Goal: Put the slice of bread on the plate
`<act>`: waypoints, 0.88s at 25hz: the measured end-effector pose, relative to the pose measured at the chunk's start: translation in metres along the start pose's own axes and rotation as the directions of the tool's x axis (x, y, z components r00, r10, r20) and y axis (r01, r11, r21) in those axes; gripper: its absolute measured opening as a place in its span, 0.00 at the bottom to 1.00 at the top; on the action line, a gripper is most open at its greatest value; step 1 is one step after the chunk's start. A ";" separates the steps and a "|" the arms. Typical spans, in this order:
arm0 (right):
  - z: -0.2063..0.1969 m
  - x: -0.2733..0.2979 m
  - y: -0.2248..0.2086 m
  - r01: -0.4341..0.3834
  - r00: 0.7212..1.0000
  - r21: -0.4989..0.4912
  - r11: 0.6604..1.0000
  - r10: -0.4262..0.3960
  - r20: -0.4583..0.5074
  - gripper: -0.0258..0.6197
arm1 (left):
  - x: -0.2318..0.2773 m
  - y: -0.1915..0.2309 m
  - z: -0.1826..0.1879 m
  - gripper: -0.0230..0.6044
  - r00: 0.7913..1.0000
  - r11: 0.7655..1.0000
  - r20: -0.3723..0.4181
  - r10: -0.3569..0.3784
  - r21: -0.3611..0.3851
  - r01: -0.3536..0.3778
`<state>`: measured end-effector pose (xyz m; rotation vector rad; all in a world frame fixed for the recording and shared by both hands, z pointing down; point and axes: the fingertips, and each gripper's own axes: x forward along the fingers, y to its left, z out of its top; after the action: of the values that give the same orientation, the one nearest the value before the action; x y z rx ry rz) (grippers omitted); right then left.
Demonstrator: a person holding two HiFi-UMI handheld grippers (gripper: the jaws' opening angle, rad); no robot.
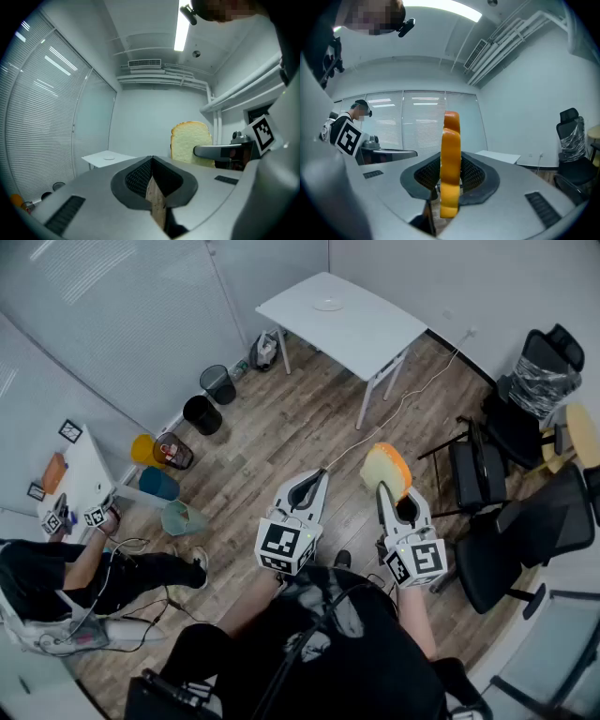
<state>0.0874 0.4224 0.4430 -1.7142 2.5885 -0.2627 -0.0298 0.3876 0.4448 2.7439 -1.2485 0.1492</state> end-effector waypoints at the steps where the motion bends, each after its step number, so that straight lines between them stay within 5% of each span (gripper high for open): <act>1: 0.001 0.002 0.000 0.002 1.000 0.000 1.000 -0.002 0.002 0.19 | 0.002 0.002 0.001 0.05 1.000 1.000 0.001 -0.004 -0.004 0.004; 22: -0.004 0.022 -0.004 0.049 0.999 0.023 0.999 -0.049 0.008 0.19 | -0.004 0.044 -0.006 0.05 1.000 1.000 -0.015 0.013 -0.007 -0.013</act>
<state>0.0818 0.4016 0.4495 -1.7693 2.5295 -0.2842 -0.0657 0.3627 0.4535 2.7235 -1.2609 0.1661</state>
